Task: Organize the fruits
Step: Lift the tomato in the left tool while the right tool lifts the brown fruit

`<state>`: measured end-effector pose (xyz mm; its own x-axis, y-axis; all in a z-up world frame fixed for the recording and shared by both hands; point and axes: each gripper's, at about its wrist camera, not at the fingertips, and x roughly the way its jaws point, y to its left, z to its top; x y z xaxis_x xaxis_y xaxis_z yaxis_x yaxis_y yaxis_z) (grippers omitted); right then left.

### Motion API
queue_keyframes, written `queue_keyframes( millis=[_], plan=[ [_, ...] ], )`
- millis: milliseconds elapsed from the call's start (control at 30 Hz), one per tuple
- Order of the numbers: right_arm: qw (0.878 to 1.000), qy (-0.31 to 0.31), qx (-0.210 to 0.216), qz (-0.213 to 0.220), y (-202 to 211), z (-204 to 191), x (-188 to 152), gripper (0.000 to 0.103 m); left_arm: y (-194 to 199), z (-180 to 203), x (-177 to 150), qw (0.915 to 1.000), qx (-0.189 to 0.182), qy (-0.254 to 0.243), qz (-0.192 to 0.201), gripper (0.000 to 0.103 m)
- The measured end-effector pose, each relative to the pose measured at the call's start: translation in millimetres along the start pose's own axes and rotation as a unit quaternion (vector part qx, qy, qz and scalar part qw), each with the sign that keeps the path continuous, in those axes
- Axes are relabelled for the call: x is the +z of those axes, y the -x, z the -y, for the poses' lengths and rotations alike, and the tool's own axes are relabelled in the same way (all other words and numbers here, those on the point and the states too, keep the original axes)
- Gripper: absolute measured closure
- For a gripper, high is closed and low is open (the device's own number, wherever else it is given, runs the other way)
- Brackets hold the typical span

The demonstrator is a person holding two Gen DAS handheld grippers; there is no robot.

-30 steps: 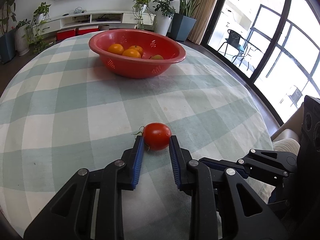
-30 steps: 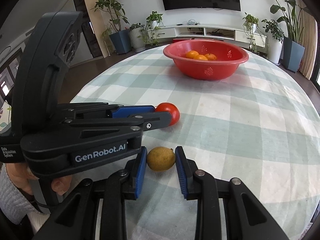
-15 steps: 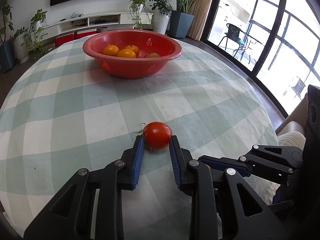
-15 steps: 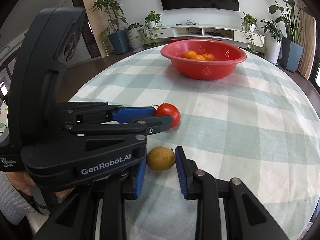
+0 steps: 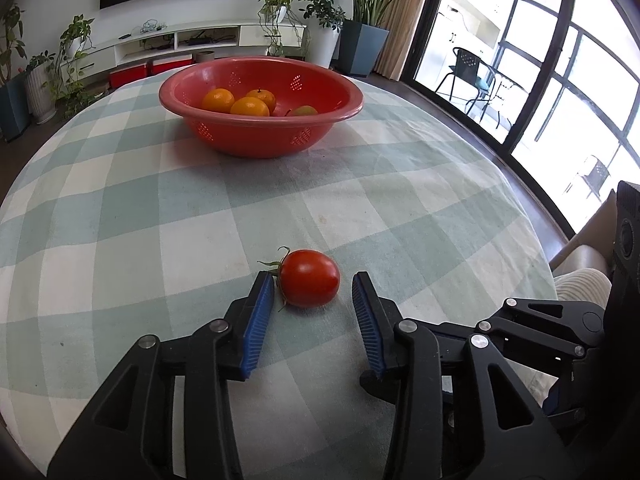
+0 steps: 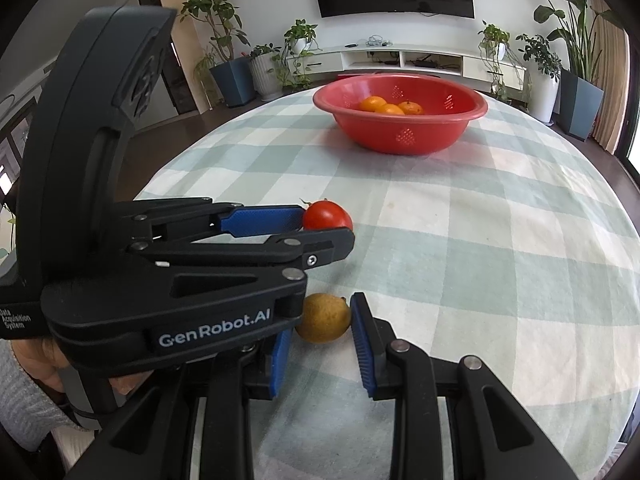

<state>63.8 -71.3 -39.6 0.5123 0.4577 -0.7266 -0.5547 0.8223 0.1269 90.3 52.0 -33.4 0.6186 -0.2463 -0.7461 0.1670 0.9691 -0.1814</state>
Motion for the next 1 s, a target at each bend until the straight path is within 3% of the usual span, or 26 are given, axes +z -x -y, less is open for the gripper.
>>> queue_keyframes(
  millis=[500,733,1000],
  plan=[
    [1.000,0.001,-0.001,-0.007,-4.0,0.9,-0.6,0.071,-9.2,-1.1,3.0,0.9999,-0.008,0.006,-0.009,0.065],
    [1.000,0.009,-0.007,-0.008,-3.4,-1.5,-1.8,0.071,-8.6,-4.8,3.0,0.9998,-0.011,0.013,-0.007,0.072],
    [1.000,0.001,0.001,-0.008,-1.8,0.6,-1.8,0.071,-7.3,-2.0,1.6,0.9998,-0.019,0.006,-0.006,0.072]
  ],
)
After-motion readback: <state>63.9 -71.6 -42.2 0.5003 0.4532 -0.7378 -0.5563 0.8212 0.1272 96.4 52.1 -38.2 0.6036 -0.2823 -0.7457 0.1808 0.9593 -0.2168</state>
